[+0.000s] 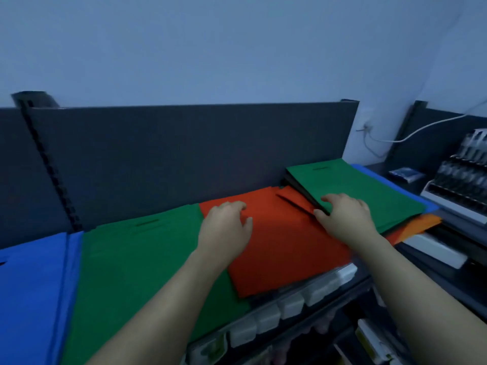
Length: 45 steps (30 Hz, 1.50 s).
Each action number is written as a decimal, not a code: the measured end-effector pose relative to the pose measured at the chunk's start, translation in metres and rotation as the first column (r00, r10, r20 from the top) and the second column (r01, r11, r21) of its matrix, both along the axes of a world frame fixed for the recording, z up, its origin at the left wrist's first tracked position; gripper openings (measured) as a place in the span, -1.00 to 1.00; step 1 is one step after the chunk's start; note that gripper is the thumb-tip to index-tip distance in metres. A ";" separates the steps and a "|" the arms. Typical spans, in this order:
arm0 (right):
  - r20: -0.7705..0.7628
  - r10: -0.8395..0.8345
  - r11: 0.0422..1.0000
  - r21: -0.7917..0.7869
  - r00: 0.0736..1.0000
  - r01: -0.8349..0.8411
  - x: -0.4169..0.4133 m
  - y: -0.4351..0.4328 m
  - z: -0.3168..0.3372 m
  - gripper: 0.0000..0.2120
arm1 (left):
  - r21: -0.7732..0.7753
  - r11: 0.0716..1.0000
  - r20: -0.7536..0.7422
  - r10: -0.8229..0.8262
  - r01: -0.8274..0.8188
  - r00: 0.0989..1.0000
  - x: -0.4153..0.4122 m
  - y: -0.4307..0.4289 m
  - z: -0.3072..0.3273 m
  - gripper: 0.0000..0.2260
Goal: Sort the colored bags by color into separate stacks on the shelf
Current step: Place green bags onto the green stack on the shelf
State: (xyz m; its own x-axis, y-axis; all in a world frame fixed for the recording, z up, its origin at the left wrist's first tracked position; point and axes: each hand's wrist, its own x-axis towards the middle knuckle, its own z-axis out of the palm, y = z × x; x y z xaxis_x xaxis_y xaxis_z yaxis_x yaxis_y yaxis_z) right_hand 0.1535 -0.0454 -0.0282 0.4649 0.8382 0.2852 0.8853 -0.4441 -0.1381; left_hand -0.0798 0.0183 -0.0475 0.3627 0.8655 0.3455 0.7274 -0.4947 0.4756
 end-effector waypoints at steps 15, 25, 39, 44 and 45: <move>-0.108 -0.117 0.953 -0.290 0.987 0.081 0.210 0.027 -0.029 -0.64 | -0.460 0.887 0.125 0.021 0.039 0.992 0.225 0.042 -0.040 -0.63; -0.128 -0.147 0.978 -0.166 0.981 0.125 0.242 0.033 -0.025 -0.55 | -0.538 0.842 0.335 0.163 0.046 0.928 0.234 0.061 -0.045 -0.77; -0.254 -0.193 0.965 -0.224 0.948 0.136 0.254 0.033 -0.030 -0.46 | -0.625 0.776 0.466 0.283 0.086 0.839 0.231 0.062 -0.045 -0.80; -0.277 -0.108 0.992 -0.089 0.955 0.086 0.249 0.036 -0.033 -0.50 | -0.625 0.771 0.505 0.285 0.118 0.815 0.228 0.060 -0.046 -0.77; -0.217 -0.145 0.985 -0.122 0.965 0.121 0.252 0.036 -0.033 -0.50 | -0.630 0.767 0.502 0.282 0.121 0.818 0.227 0.060 -0.047 -0.79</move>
